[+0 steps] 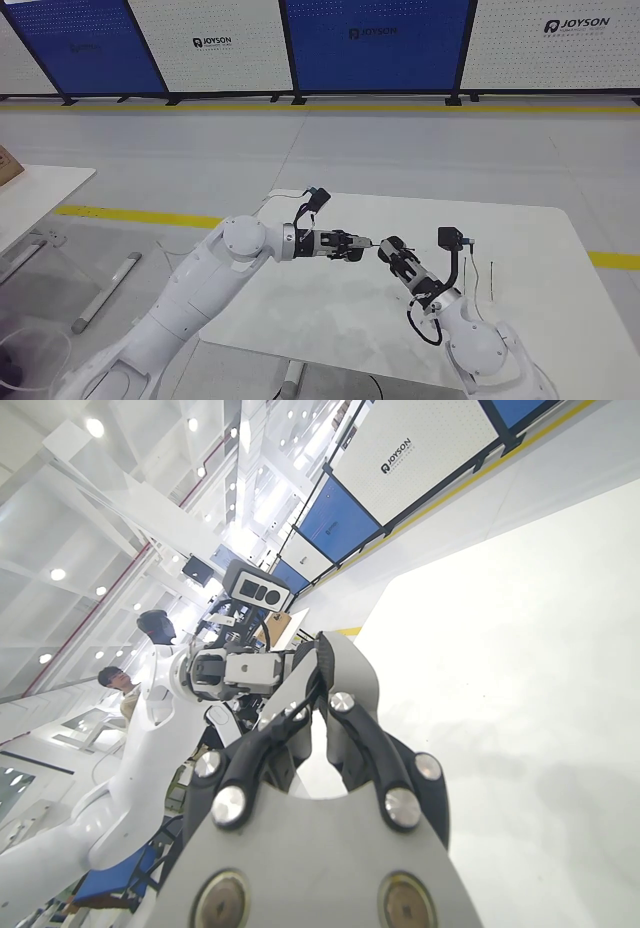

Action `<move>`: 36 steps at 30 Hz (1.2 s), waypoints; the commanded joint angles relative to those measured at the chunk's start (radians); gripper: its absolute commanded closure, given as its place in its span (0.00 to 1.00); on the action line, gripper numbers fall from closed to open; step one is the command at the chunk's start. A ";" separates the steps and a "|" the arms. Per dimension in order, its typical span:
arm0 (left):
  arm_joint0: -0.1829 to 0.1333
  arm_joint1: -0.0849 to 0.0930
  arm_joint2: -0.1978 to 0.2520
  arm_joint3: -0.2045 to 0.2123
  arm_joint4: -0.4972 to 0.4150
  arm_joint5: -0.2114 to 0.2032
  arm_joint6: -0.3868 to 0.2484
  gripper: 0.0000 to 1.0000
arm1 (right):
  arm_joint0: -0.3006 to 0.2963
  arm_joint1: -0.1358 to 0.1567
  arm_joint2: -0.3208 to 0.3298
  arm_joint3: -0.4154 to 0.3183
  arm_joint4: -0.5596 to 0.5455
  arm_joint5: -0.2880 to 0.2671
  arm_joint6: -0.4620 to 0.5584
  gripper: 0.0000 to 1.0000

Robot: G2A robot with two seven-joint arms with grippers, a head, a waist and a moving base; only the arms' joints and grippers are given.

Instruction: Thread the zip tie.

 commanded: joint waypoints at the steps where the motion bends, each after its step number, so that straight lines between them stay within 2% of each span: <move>1: -0.001 0.000 0.001 0.001 0.001 0.001 -0.003 0.79 | 0.001 0.000 -0.001 0.001 -0.002 0.001 0.001 1.00; 3: -0.003 0.000 0.003 0.002 0.003 0.004 -0.006 0.79 | 0.002 0.000 -0.003 0.001 -0.005 0.002 0.002 1.00; 5: -0.006 0.000 0.005 0.003 0.006 0.007 -0.008 0.85 | 0.002 0.000 -0.004 0.000 -0.007 0.003 0.003 1.00; 10: -0.009 0.000 0.010 0.004 0.011 0.011 -0.010 0.90 | 0.001 -0.001 -0.006 -0.002 -0.014 0.002 0.000 1.00; 12: -0.010 0.000 0.013 0.005 0.015 0.014 -0.011 1.00 | 0.001 -0.001 -0.007 -0.003 -0.015 0.001 -0.001 1.00; 27: -0.011 0.002 0.015 -0.002 0.035 0.009 -0.007 1.00 | 0.006 0.001 -0.004 -0.007 -0.030 0.020 0.027 1.00; 36: -0.010 0.006 0.014 -0.014 0.045 0.001 -0.034 1.00 | 0.012 0.002 -0.003 -0.006 -0.024 0.029 0.061 1.00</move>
